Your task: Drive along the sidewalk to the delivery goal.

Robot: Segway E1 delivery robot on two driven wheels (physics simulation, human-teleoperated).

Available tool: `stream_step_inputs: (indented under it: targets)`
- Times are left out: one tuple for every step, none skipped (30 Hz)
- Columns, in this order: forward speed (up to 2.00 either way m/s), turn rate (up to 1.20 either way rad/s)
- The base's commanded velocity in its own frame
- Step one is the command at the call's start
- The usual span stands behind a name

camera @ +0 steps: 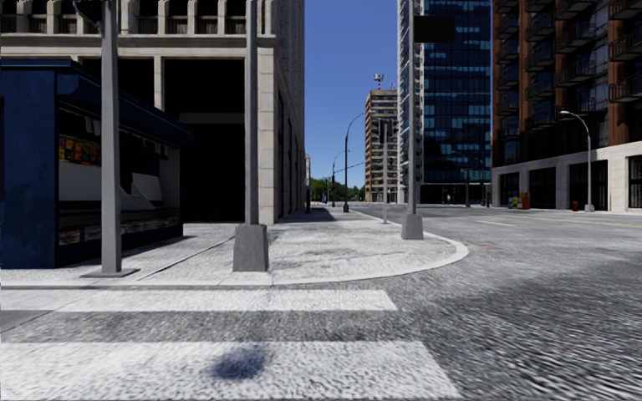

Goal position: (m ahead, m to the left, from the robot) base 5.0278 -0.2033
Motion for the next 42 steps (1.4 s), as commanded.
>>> stream_step_inputs:
  targets:
    - [2.00,0.00]
    - [2.00,0.00]
    - [2.00,0.00]
    - [2.00,0.00]
    - [2.00,0.00]
    - [2.00,0.00]
    - [2.00,0.00]
    - [2.00,0.00]
    - [2.00,0.00]
    - [2.00,0.00]
    - [2.00,0.00]
    - [2.00,0.00]
    - [2.00,0.00]
    - [2.00,0.00]
    - [2.00,0.00]
    - [2.00,0.00]
    - [2.00,0.00]
    - [2.00,0.00]
    - [2.00,0.00]
    - [2.00,0.00]
    - [2.00,0.00]
    - [2.00,0.00]
    - [2.00,0.00]
    - [2.00,0.00]
    - [2.00,0.00]
    - [2.00,0.00]
    - [2.00,0.00]
    - [2.00,0.00]
    - [2.00,0.00]
    - [2.00,0.00]
    - [2.00,0.00]
    - [2.00,0.00]
    - [2.00,0.00]
    - [2.00,0.00]
    - [2.00,0.00]
    - [2.00,0.00]
    - [2.00,0.00]
    - [1.94,0.00]
    - [1.94,0.00]
    - [1.87,0.00]
    - [1.81,0.00]
    - [1.71,0.00]
